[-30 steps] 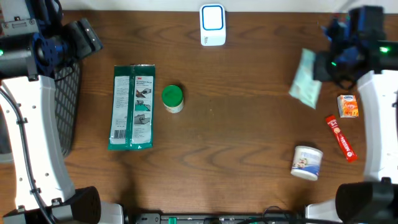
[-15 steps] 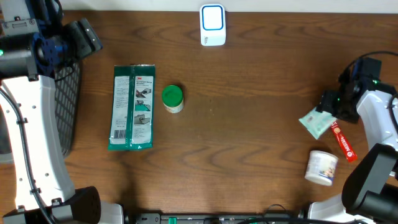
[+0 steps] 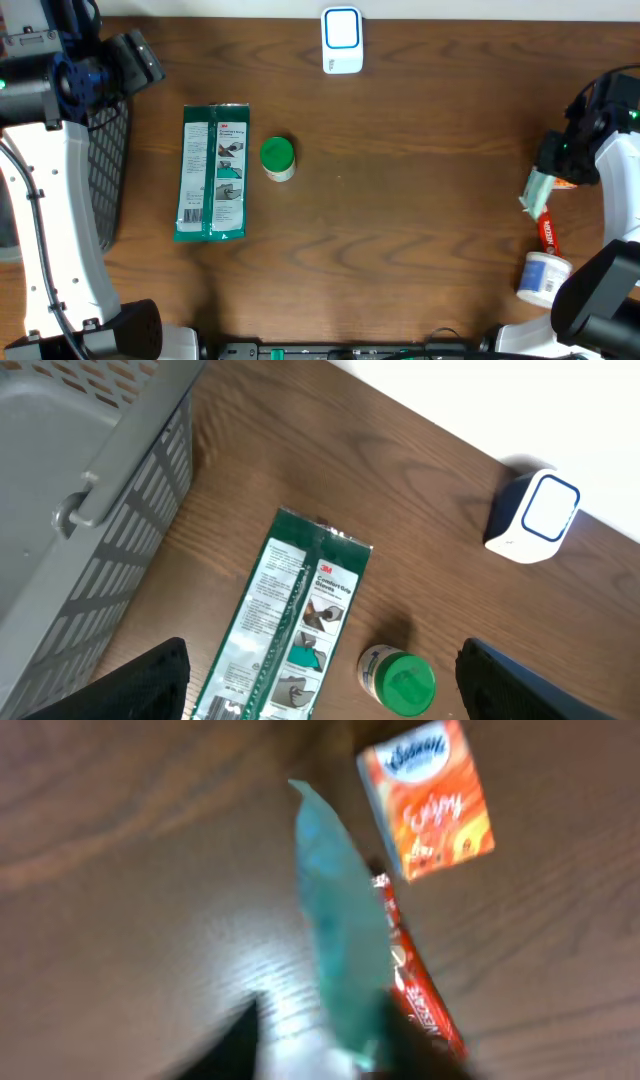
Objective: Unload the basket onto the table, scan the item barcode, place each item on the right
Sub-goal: 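Carry the wipes packet right and drop it near the red stick, then retract the right arm to the right side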
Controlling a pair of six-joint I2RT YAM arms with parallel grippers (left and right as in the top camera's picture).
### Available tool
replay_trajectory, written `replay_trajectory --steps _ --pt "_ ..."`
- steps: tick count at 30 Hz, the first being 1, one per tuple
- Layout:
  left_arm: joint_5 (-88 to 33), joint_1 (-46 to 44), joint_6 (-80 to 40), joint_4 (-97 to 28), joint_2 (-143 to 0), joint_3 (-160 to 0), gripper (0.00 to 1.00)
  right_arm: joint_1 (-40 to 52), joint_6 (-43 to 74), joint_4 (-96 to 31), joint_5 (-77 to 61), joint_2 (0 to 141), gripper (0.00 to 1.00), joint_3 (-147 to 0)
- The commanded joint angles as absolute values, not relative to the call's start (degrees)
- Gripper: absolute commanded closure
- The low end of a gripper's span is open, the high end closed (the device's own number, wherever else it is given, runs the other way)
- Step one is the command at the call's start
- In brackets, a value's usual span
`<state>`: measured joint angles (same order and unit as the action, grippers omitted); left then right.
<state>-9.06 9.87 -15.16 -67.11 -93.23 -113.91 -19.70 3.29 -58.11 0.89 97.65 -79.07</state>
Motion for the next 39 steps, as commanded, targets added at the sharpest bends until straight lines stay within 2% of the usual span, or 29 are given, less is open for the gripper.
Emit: replay_trajectory --steps 1,3,4,5,6,7,15,21,22,23,25,26,27,28,32,33,34,39 --pt "-9.41 10.07 -14.68 -67.26 -93.38 -114.21 0.15 -19.4 2.87 -58.7 -4.19 97.41 0.99 -79.81" --pt "-9.41 10.07 -14.68 -67.26 -93.38 -114.21 0.15 -19.35 2.72 -57.45 -2.5 97.62 0.99 -79.81" --pt "-9.41 10.07 -14.68 -67.29 -93.38 -114.21 0.15 -19.46 2.76 -56.88 -1.5 97.62 0.67 -79.81" --pt "-9.41 10.07 -14.68 -67.26 -93.38 -114.21 0.15 -19.49 2.72 -56.4 -1.56 97.62 0.27 -79.81" --pt "-9.41 10.07 -14.68 -67.26 -93.38 -114.21 0.15 -19.51 2.7 -56.03 -1.58 97.62 0.09 -79.81" --pt "-9.41 10.07 -14.68 -67.26 -93.38 -114.21 0.15 -19.51 2.72 -55.96 -1.54 97.62 0.01 -79.81" --pt "-9.41 10.07 -14.68 -67.26 -93.38 -114.21 0.15 -19.49 4.93 -57.74 -1.52 97.62 0.01 -79.81" --pt "-9.41 10.07 -14.68 -67.26 -93.38 -114.21 0.15 -19.4 1.17 -61.14 -7.6 97.62 0.01 -79.81" --pt "-9.41 10.07 -14.68 -67.26 -93.38 -114.21 0.15 -19.4 1.21 -61.69 -7.86 97.62 0.03 -79.81" --pt "-9.41 10.07 -14.68 -67.29 -93.38 -114.21 0.15 -19.4 1.17 -62.5 -7.22 97.62 0.09 -79.81" --pt "-9.41 10.07 -14.68 -67.26 -93.38 -114.21 0.15 -19.44 4.12 -62.78 1.67 97.62 0.28 -79.81" --pt "-9.41 10.07 -14.68 -67.26 -93.38 -114.21 0.15 -19.46 8.64 -62.52 8.62 97.62 0.46 -79.81" --pt "-9.41 10.07 -14.68 -67.29 -93.38 -114.21 0.15 -19.46 12.27 -61.69 13.85 97.62 0.99 -79.79" --pt "-9.41 10.07 -14.68 -67.26 -93.38 -114.21 0.15 -19.46 13.04 -59.99 15.18 97.62 0.99 -79.77" --pt "-9.41 10.07 -14.68 -67.29 -93.38 -114.21 0.15 -19.51 4.69 -55.22 6.57 97.73 0.99 -79.66" --pt "-9.41 10.07 -14.68 -67.26 -93.38 -114.21 0.15 -19.55 4.97 -54.87 6.5 97.73 0.41 -79.66" --pt "-9.41 10.07 -14.68 -67.26 -93.38 -114.21 0.15 -19.55 5.93 -54.06 5.96 97.78 0.01 -79.64" --pt "-9.41 10.07 -14.68 -67.26 -93.38 -114.21 0.15 -19.57 5.93 -48.34 6.17 98.17 0.01 -78.81"
